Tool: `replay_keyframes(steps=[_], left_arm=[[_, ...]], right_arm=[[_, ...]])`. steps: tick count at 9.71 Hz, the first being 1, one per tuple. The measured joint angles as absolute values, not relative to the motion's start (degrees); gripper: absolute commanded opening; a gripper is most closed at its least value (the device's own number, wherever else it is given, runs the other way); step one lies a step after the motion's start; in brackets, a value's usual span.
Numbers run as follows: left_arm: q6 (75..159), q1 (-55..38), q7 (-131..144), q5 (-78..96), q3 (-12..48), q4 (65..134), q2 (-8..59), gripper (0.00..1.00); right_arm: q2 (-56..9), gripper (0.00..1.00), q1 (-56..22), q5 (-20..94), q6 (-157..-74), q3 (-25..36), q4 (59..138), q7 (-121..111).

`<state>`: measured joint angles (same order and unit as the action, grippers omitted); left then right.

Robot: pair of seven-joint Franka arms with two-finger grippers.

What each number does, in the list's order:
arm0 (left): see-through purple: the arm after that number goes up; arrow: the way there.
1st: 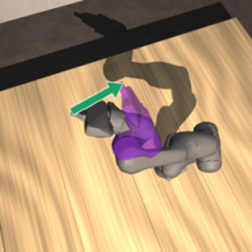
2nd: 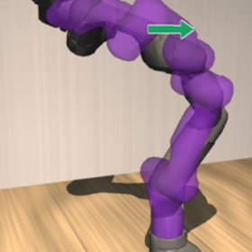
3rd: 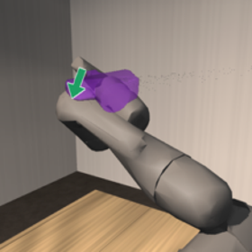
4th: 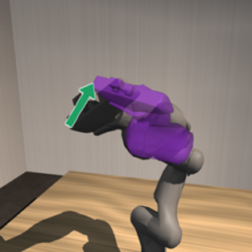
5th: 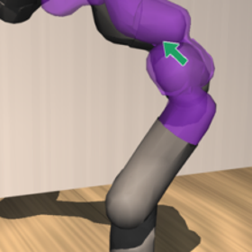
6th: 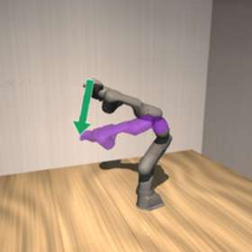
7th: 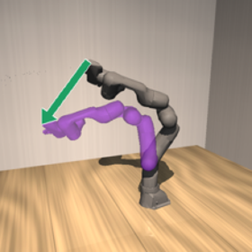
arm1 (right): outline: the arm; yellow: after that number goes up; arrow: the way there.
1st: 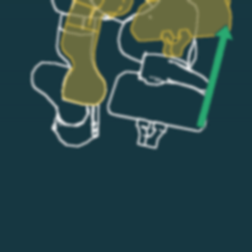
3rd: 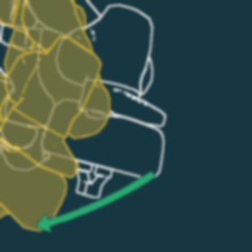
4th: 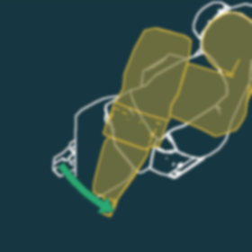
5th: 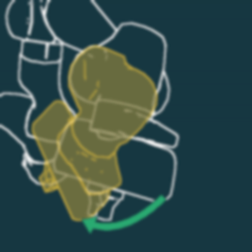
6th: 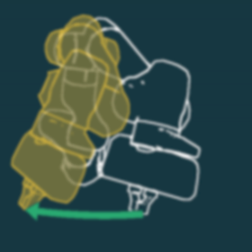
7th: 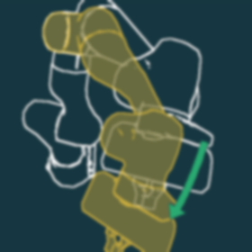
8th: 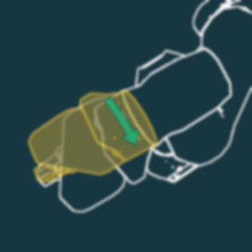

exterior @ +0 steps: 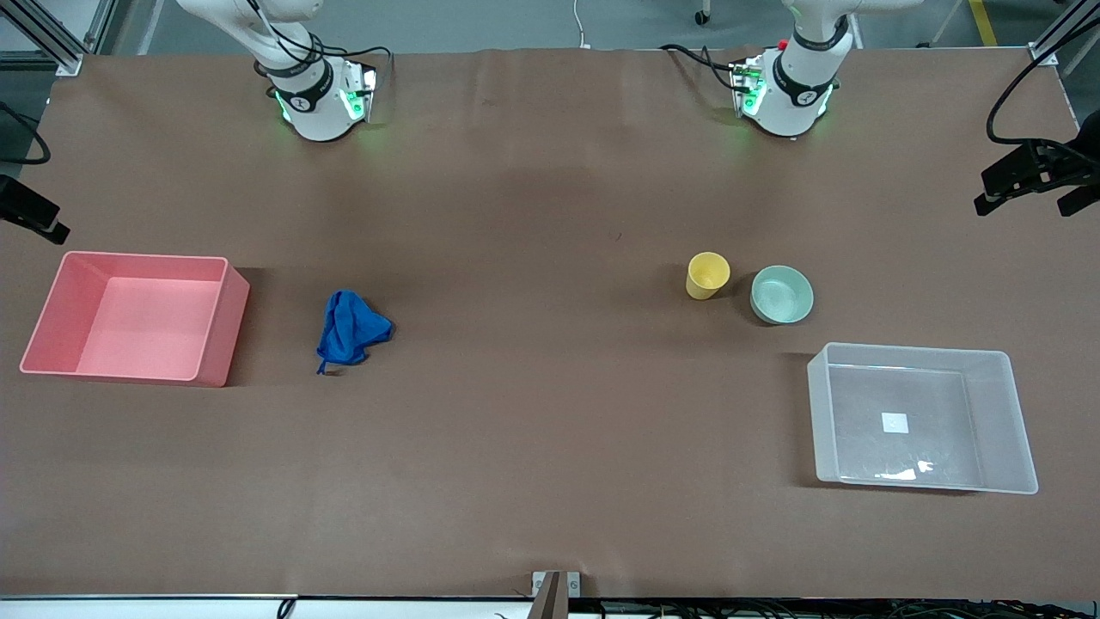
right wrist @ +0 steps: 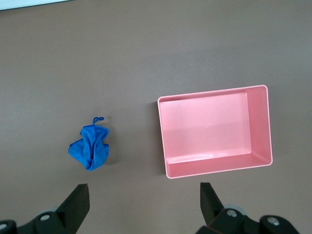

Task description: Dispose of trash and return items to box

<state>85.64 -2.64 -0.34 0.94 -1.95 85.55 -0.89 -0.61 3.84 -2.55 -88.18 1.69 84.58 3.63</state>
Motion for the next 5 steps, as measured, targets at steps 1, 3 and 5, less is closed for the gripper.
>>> replay_keyframes(steps=[1,3,5], left_arm=[[85.59,-2.71,0.26,0.94,-1.73,86.28,-0.88,0.99],[87.16,-2.80,2.11,0.96,-0.21,89.98,-1.00,0.99],[94.20,-3.02,2.93,0.96,0.40,98.76,-3.16,0.99]], right_arm=[[-0.61,1.00,3.84,-2.55,-88.18,1.67,84.58,3.62],[-0.61,1.00,3.83,-2.55,-88.18,1.65,84.58,3.61],[-0.61,1.00,3.83,-2.55,-88.21,1.64,84.58,3.61]])
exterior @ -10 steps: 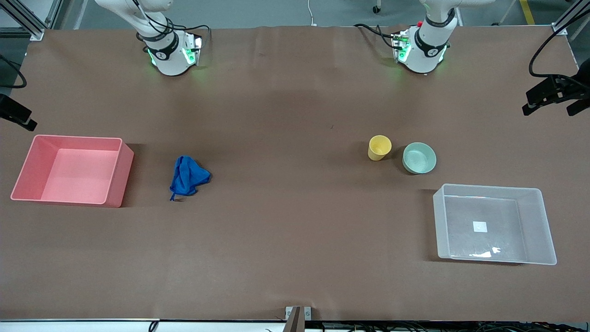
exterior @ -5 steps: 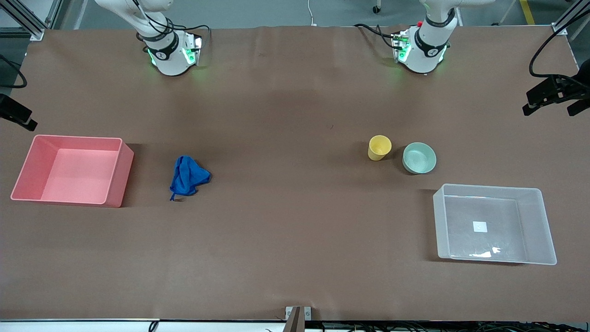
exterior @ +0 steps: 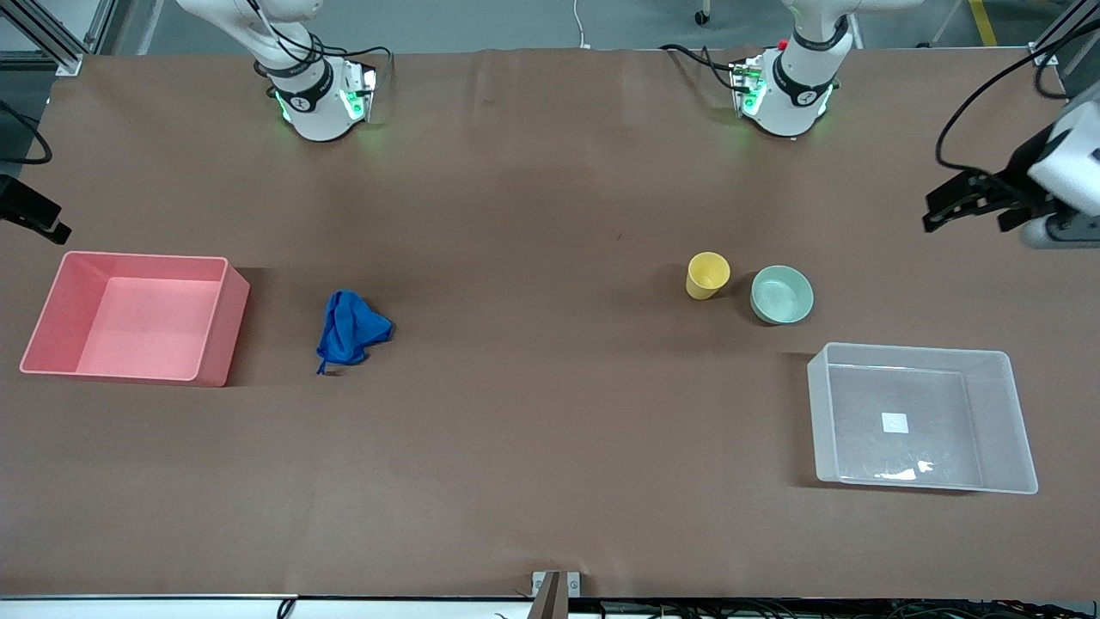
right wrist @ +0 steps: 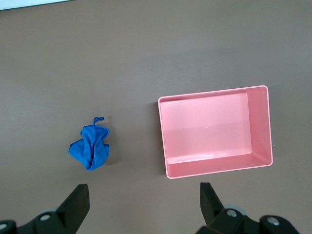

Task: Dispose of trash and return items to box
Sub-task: 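Reach the right gripper to the blue cloth while the left gripper reaches the bowl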

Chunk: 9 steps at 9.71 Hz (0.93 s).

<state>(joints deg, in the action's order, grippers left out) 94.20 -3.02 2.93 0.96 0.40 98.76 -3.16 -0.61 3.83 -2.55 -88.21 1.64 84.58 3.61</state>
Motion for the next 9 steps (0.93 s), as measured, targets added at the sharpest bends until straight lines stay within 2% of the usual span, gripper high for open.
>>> replay_keyframes(steps=[2,5,7,9], left_arm=[[104.97,-3.01,2.94,0.96,0.33,111.97,-6.59,0.98],[122.04,-3.00,2.94,1.08,-0.10,127.84,-7.18,0.98],[134.03,-3.02,2.94,1.12,-0.18,135.80,-4.55,0.97],[142.13,-3.05,2.75,1.12,-0.20,139.86,1.21,0.96]], right_arm=[[-0.85,1.00,3.83,-2.55,-89.28,1.64,86.33,3.61],[-3.56,1.00,3.35,-2.50,-104.94,1.45,99.95,3.62],[-5.80,1.00,1.95,-2.48,-116.15,0.90,108.82,4.23],[-7.16,1.00,1.25,-2.43,-123.09,-2.85,115.13,8.59]])
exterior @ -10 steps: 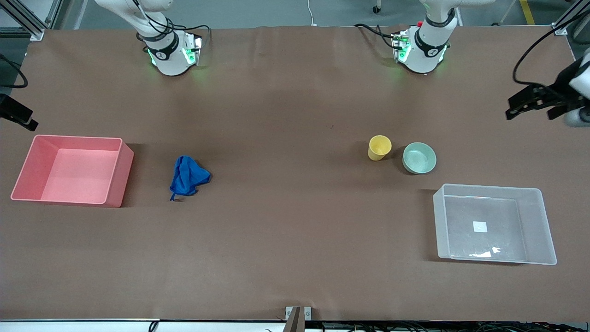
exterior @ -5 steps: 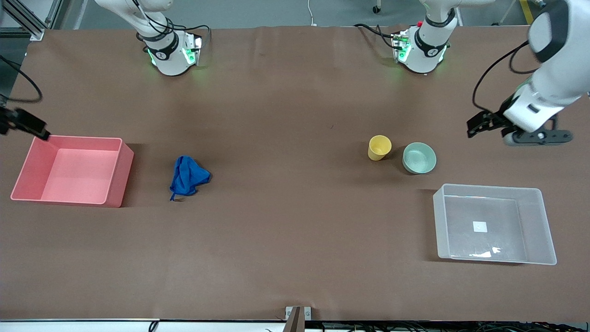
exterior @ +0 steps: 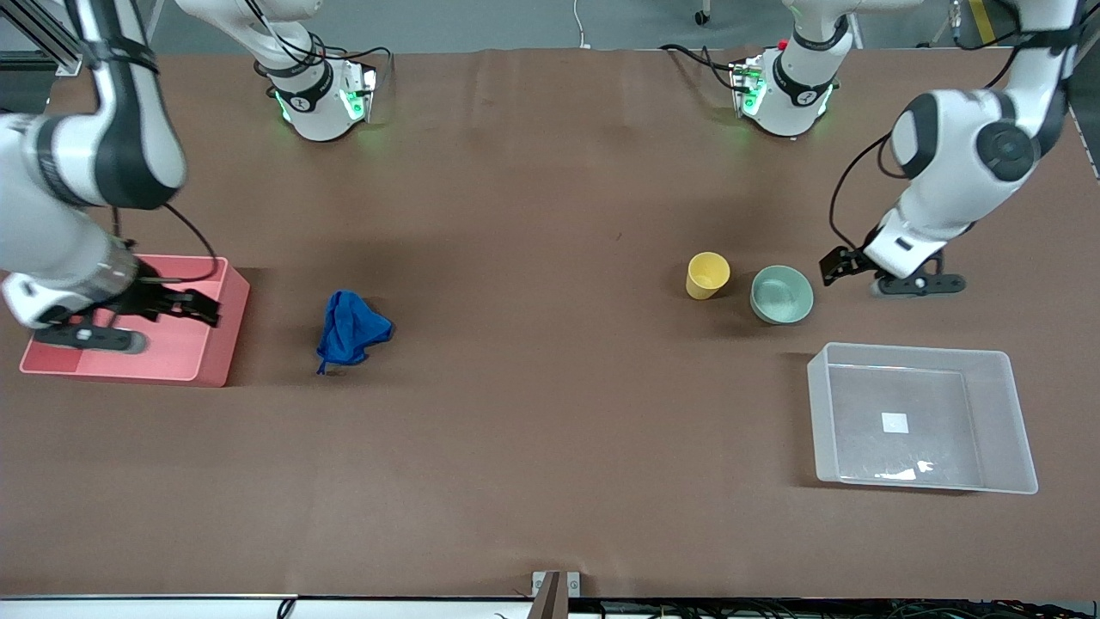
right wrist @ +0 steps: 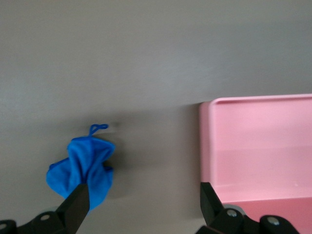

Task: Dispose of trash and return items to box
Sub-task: 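Reach the right gripper to the blue cloth while the left gripper reaches the bowl, then grasp the blue cloth with the right gripper while the left gripper grasps the bowl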

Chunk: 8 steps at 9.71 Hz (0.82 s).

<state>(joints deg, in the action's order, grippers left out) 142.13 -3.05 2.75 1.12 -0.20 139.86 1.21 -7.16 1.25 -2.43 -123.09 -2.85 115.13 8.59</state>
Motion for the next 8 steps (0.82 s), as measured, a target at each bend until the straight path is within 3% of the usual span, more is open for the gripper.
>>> replay_keyframes(steps=[3,4,5,6,8], left_arm=[[152.78,-3.10,2.45,1.12,-0.17,140.45,11.13,0.92],[154.41,-3.12,2.43,1.12,-0.14,140.54,13.59,0.81],[155.00,-3.14,2.40,1.12,-0.07,140.87,14.96,0.30],[155.13,-3.15,2.38,1.12,-0.02,141.26,15.33,0.01],[155.71,-3.14,2.19,1.12,0.79,141.32,15.26,0.00]], right_arm=[[-10.74,1.00,0.30,-2.43,-137.06,-8.48,123.82,15.30],[-12.59,1.00,-0.03,-2.43,-140.93,-9.53,125.28,16.81],[-14.73,1.00,-0.71,-2.45,-143.75,-10.00,125.94,17.70],[-16.91,0.96,-1.62,-2.45,-145.34,-10.10,126.05,17.84],[-19.28,0.72,-2.35,-3.33,-146.91,-10.02,126.41,17.90]])
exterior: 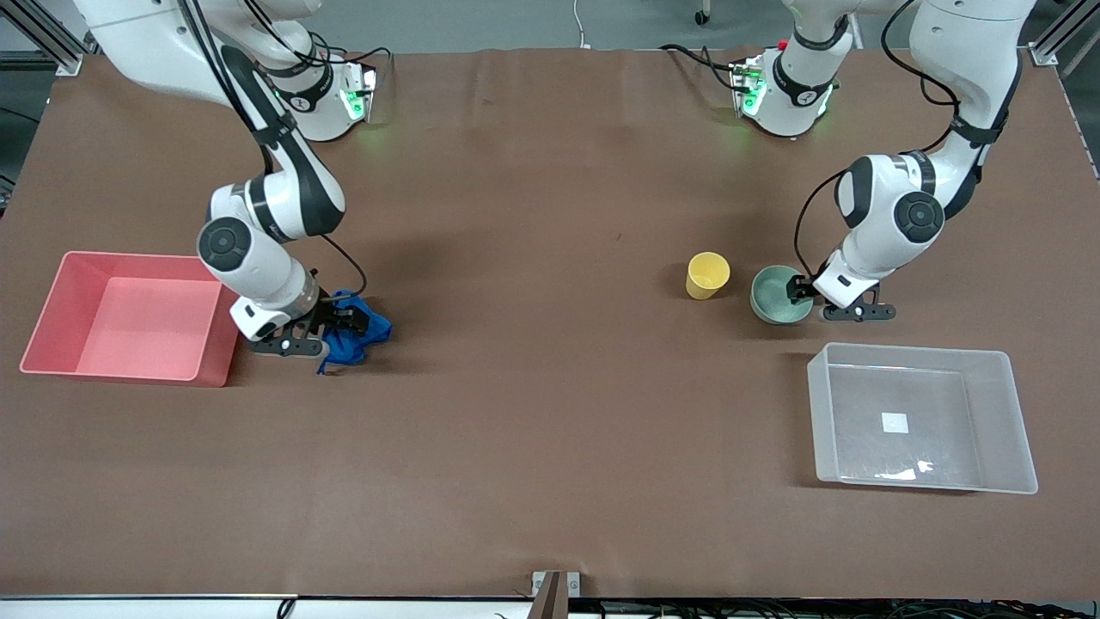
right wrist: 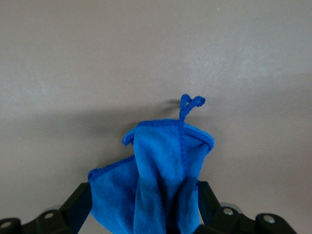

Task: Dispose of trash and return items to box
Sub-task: 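Grasp the blue cloth with the right gripper while the left gripper grasps the bowl, then carry the cloth into the pink bin while the left gripper lowers the bowl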

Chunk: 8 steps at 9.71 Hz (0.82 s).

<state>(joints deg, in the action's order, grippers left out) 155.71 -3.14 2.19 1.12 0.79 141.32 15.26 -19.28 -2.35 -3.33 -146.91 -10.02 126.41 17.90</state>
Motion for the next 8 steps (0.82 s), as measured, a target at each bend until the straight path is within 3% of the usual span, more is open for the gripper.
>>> replay_keyframes(steps=[2,4,8], left_arm=[[155.97,-3.14,2.19,1.12,1.90,141.34,15.24,0.00],[155.97,-3.14,1.07,1.12,2.04,141.51,14.39,0.00],[145.55,-2.88,-0.04,2.75,1.87,139.71,4.27,0.00]], right_arm=[[-19.48,0.27,-2.22,-4.75,-148.24,-9.80,127.94,17.90],[-19.80,0.01,-2.22,-4.80,-148.78,-9.82,128.96,17.90],[-20.06,0.01,-1.80,-4.80,-147.34,-9.72,128.17,18.38]])
